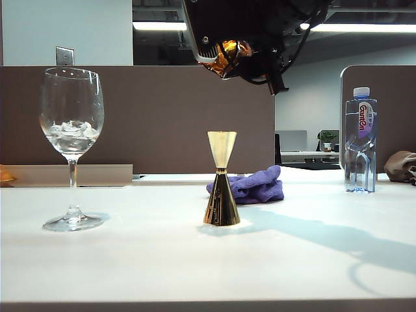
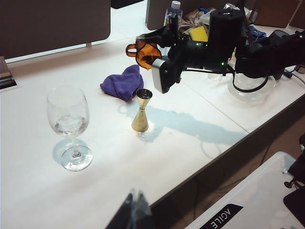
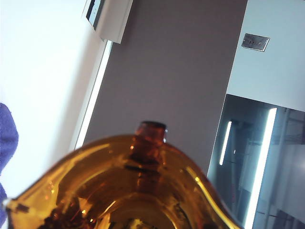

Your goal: Pick up the small amber measuring cup and pour the water in it into the jigger, then pick up the jigger and pour the water in it into the wine glass.

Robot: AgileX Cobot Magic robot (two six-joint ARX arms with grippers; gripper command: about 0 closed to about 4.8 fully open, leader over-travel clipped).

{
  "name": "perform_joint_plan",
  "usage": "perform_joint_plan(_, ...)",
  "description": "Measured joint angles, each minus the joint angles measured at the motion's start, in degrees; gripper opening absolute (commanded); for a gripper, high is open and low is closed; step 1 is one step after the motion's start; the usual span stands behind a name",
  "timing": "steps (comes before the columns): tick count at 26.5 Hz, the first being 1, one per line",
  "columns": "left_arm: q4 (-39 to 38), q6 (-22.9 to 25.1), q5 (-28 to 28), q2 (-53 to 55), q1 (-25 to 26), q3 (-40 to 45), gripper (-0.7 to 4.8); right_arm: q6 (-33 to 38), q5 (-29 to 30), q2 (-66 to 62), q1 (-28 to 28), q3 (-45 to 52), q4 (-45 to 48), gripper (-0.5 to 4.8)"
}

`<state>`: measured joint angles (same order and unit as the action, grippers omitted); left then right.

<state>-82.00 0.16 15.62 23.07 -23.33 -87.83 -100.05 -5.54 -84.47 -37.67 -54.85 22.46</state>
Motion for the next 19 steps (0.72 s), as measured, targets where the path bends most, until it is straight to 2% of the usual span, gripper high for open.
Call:
perform_joint_plan(6, 0.0, 0.0, 0.0, 0.0, 0.0, 0.0, -0.02, 5.2, 0.0, 0.0, 0.0, 0.0, 0.0, 0.44)
perform_joint_plan(10, 0.0, 0.0, 0.0, 0.0, 0.0, 0.0, -0.02, 17.9, -2.5, 0.0, 0.3, 0.0, 0.0, 0.44)
perform_joint_plan(16, 0.0, 0.0, 0.0, 0.0, 0.0, 0.0, -0.02, 36.9, -11.2, 0.2, 2.3, 0.4, 0.5, 0.44)
perform_joint_plan(19, 0.0, 0.0, 0.0, 0.0, 0.0, 0.0, -0.02, 47.8, -12.5, 2.6, 3.9, 3.5, 0.7, 0.44)
